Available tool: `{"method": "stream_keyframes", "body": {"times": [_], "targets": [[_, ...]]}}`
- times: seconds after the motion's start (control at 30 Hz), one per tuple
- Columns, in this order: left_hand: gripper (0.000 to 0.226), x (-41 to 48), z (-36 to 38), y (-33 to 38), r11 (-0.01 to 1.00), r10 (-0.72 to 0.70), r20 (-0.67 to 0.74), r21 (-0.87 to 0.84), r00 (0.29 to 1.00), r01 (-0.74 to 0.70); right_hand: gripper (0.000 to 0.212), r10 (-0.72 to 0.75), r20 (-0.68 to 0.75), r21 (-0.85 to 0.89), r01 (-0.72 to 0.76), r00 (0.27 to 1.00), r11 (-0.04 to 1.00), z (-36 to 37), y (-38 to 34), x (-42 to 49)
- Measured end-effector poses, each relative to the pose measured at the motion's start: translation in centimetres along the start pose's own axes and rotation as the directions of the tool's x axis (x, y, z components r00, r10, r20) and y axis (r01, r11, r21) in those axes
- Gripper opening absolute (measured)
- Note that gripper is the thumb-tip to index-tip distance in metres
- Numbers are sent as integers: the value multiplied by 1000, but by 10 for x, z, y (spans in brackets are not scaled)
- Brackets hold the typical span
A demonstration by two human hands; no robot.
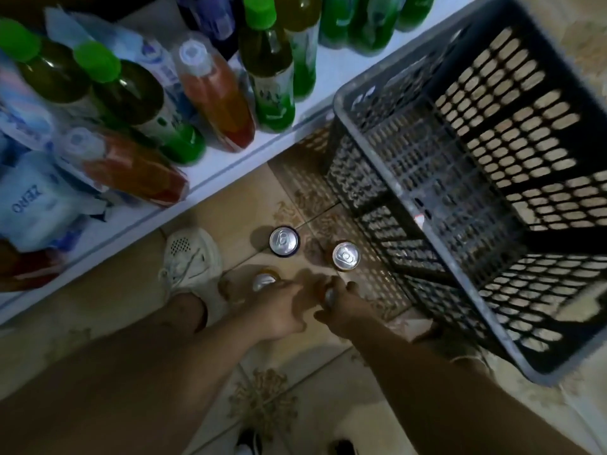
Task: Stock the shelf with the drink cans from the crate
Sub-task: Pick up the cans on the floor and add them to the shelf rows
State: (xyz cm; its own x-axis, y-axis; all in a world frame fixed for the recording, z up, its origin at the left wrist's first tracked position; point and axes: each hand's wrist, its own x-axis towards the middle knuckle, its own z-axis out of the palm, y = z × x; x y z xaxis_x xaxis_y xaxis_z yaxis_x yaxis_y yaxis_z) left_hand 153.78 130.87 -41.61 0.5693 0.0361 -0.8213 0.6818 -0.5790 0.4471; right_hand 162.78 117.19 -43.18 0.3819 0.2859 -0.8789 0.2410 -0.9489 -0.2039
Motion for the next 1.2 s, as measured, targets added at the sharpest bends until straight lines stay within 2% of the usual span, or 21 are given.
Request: {"method": "stream_keyframes", "body": {"times": [0.13,0.23,0.4,0.47,0.53,0.63,0.73,0.8,0.87,1.0,1.07,1.2], "targets": [[83,1,-3,-13,999,-41,16,-5,999,41,49,-38,-101,30,41,994,999,1,-5,4],[87,-15,-16,-8,999,-48,-5,-18,999,48,53,-58,-188,133,84,980,988,-16,-8,-26],[63,-64,-45,29,992,94,-186,-68,978,-108,55,-107,-399,283,234,911,930,-56,-19,-99],[69,-94,-58,44,979,111,-248,-141,962,-149,58,-144,-471,323,322,871,890,-73,-31,-133],[85,-126,-71,56,956,138,-314,-206,939,-209,64,-177,-542,350,412,822,841,-89,-45,-169],[103,-168,-92,65,909,212,-451,-235,867,-344,65,-212,-641,361,533,738,765,-114,-72,-226],[104,-234,-122,87,890,262,-602,-152,754,-431,50,-236,-726,363,652,646,666,-141,-105,-283],[93,-282,-142,101,862,265,-688,-145,676,-485,43,-256,-772,357,731,581,581,-157,-128,-319],[70,-325,-157,110,827,259,-754,-150,604,-542,53,-299,-802,322,796,517,512,-167,-151,-356],[59,-406,-180,113,744,255,-872,-99,417,-660,66,-490,-772,222,895,404,388,-176,-199,-422],[58,-437,-188,102,726,238,-888,-106,393,-680,71,-539,-754,191,910,375,367,-176,-223,-449],[63,-485,-208,75,784,191,-886,-121,423,-609,75,-594,-741,102,927,313,361,-174,-270,-486]]}}
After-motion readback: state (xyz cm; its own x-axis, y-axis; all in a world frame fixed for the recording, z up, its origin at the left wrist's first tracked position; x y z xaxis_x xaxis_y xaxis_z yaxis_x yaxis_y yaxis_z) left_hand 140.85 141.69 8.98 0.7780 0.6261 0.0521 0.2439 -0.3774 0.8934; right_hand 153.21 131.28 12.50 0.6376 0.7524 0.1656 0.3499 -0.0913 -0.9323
